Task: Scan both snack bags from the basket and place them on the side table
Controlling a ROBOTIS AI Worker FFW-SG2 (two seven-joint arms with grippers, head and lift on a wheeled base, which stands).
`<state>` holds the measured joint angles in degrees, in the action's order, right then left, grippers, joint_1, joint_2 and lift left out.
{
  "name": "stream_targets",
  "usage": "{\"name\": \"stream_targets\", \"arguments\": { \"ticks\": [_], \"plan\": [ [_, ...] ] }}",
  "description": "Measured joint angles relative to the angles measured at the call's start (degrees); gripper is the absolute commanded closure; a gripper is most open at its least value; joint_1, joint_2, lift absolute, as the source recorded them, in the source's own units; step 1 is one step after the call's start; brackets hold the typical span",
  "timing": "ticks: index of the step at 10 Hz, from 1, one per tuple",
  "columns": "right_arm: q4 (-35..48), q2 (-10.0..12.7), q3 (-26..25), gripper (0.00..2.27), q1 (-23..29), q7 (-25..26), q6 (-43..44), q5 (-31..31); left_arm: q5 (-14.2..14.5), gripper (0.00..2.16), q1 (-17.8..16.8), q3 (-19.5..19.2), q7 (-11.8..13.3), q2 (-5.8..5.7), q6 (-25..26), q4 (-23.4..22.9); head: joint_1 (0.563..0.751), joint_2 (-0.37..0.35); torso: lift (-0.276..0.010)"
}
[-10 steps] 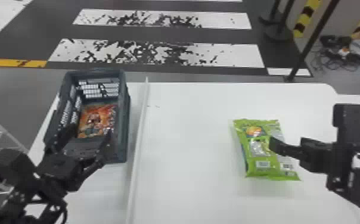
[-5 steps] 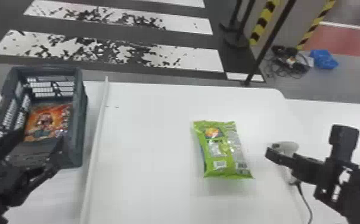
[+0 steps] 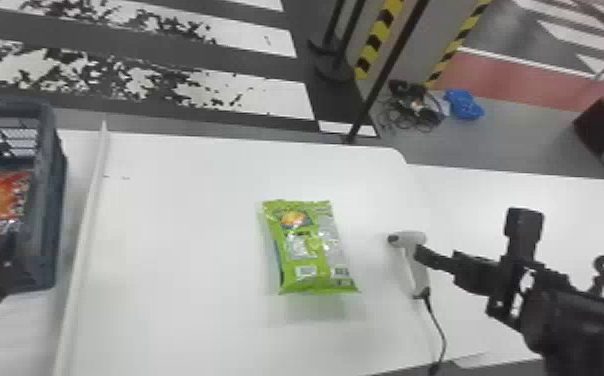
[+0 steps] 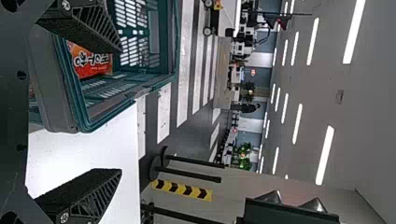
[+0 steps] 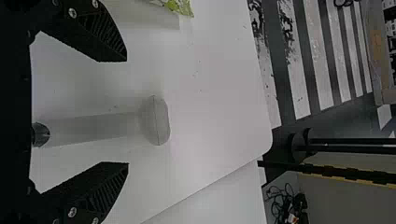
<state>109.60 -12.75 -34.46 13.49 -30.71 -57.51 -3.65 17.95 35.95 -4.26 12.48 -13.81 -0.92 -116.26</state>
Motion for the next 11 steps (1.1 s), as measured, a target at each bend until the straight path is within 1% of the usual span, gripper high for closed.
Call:
{"name": "stream_targets", "arguments": {
  "ticks": [2,5,7,11],
  "plan": [
    [-4.92,-2.60,0.05,0.14,-2.38,-4.37,-0.10,0.06,-0.01,0.08,0.00,-0.02,0.04,0.09,0.00,0.06,0.695,-0.350,-0.075],
    [-10.49,-5.03,2.49,0.14,-4.75,-6.65,2.36,2.44,-0.02,0.09,0.05,0.04,0.17,0.25,0.00,-0.01,0.695,-0.350,-0.075],
    [-13.20,-5.91,4.52,0.14,-5.59,-8.49,4.41,5.13,-0.02,0.09,0.09,0.04,0.17,0.28,0.00,-0.02,0.695,-0.350,-0.075],
    [-18.20,-6.98,7.72,0.17,-7.60,-9.38,6.52,8.94,-0.02,0.09,0.01,0.04,0.14,0.19,0.00,0.10,0.695,-0.350,-0.075]
  ]
}}
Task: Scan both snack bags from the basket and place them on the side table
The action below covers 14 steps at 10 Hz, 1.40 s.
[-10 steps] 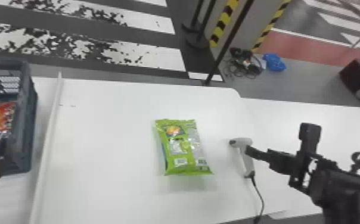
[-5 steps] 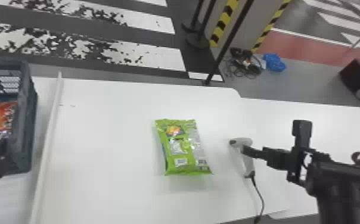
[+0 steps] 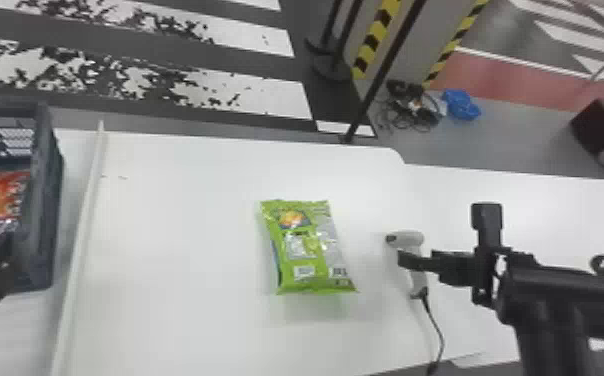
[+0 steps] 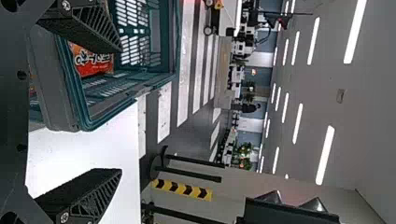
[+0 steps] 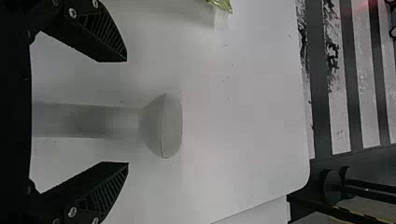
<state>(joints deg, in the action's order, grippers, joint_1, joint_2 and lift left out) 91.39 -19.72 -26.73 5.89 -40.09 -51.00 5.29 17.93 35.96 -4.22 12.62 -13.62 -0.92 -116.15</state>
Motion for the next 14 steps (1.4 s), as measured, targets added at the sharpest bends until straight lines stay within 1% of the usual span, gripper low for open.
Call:
{"name": "stream_targets", "arguments": {
  "ticks": [1,2,3,4,5,8,9,10,12,14],
  "plan": [
    [-1.70,-0.38,0.92,0.33,-1.11,0.01,0.57,1.01,0.00,0.09,-0.01,0.00,0.03,0.00,0.00,0.03,0.695,-0.350,-0.075],
    [-3.02,-0.65,1.69,0.71,-1.95,-0.02,0.97,2.24,0.04,0.09,-0.01,0.00,0.03,-0.02,0.00,0.04,0.695,-0.350,-0.075],
    [-4.11,-1.02,2.36,1.62,-2.49,-0.05,1.31,3.02,0.08,0.09,-0.02,0.00,0.03,-0.07,0.00,0.05,0.695,-0.350,-0.075],
    [-5.04,-1.18,2.78,2.13,-2.79,0.52,1.42,3.47,0.09,0.09,-0.02,-0.01,0.03,-0.08,0.01,0.05,0.695,-0.350,-0.075],
    [-5.61,-1.17,2.92,2.26,-2.88,2.02,1.35,3.74,0.09,0.09,-0.02,-0.02,0.03,-0.04,0.01,0.05,0.695,-0.350,-0.075],
    [-5.96,-1.02,2.95,2.26,-2.25,2.35,3.77,4.28,0.09,0.09,-0.03,-0.03,0.03,0.02,0.04,0.13,0.695,-0.350,-0.075],
    [-4.47,-0.66,2.70,2.26,-1.28,2.38,3.91,4.16,0.09,0.09,-0.02,-0.02,0.03,0.06,0.04,0.14,0.695,-0.350,-0.075],
    [-1.86,0.00,2.18,2.26,0.09,2.33,3.33,3.89,0.09,0.09,-0.02,-0.04,0.03,0.08,0.04,0.18,0.695,-0.350,-0.075],
    [6.15,2.10,0.78,2.26,4.25,2.15,0.37,3.47,0.03,0.09,-0.02,-0.03,0.03,0.09,0.04,0.22,0.695,-0.350,-0.075],
    [14.62,4.68,-0.67,2.26,9.29,1.77,-2.54,2.54,0.00,0.09,-0.09,0.00,0.03,0.01,0.15,0.22,0.695,-0.337,-0.075]
  ]
}}
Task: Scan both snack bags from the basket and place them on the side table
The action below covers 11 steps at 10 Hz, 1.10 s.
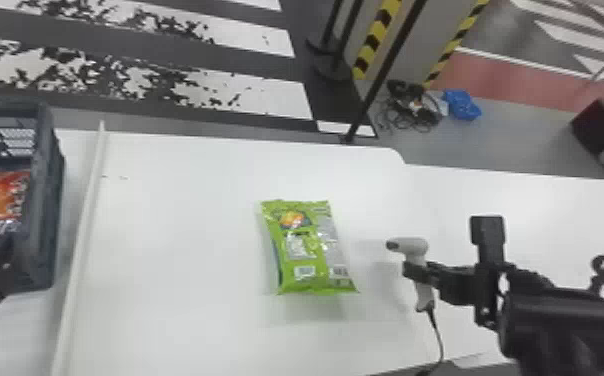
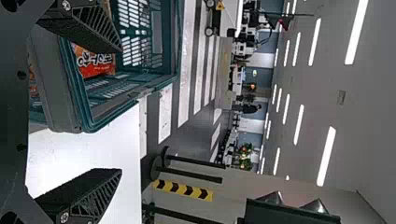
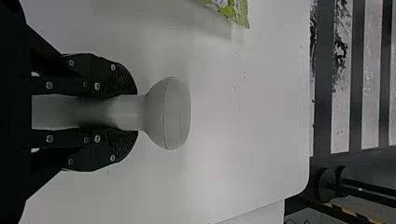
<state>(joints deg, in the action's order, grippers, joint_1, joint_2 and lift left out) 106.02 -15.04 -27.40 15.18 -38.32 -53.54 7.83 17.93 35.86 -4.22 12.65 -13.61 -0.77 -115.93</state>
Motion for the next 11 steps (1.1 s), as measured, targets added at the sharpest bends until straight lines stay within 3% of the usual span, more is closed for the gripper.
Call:
{"name": "stream_targets", "arguments": {
  "ticks": [6,11],
  "plan": [
    [19.57,6.77,0.87,2.26,10.88,-1.86,-6.67,-1.59,0.11,0.09,-0.01,0.18,-0.08,-0.28,0.10,0.00,0.695,-0.249,-0.075],
    [25.38,8.48,4.82,2.26,13.74,-2.90,-11.26,-1.51,0.26,0.09,0.25,0.18,0.00,-0.31,0.03,0.00,0.695,-0.170,-0.075]
  ]
}}
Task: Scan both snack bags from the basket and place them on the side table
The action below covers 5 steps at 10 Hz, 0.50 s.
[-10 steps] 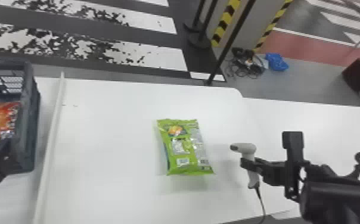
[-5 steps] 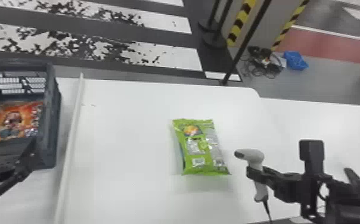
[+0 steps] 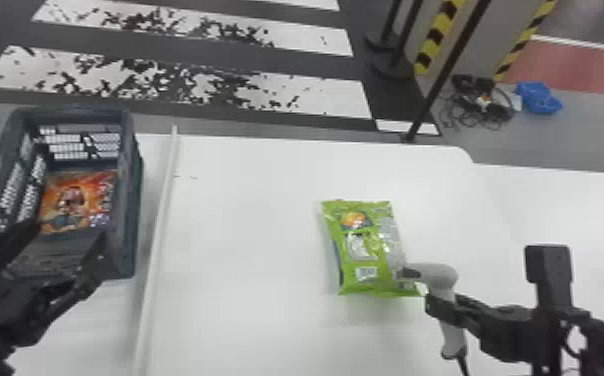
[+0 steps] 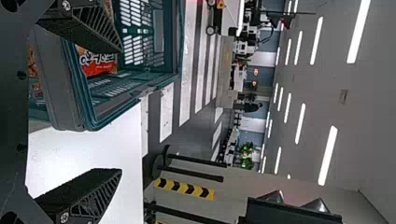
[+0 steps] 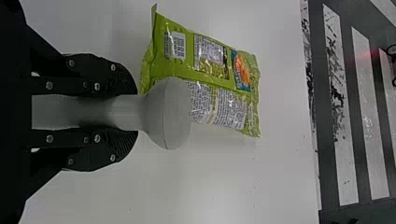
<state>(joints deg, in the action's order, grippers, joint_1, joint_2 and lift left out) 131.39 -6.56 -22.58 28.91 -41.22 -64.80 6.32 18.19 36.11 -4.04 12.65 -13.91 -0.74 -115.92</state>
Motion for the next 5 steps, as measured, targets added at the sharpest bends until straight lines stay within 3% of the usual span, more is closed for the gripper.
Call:
{"name": "stream_targets", "arguments": {
  "ticks": [5],
  "plan": [
    [-0.29,0.32,2.62,2.26,-0.18,-0.09,-0.12,1.53,0.00,0.09,0.01,0.00,0.00,0.03,0.00,0.04,0.695,-0.134,-0.075]
  ]
}}
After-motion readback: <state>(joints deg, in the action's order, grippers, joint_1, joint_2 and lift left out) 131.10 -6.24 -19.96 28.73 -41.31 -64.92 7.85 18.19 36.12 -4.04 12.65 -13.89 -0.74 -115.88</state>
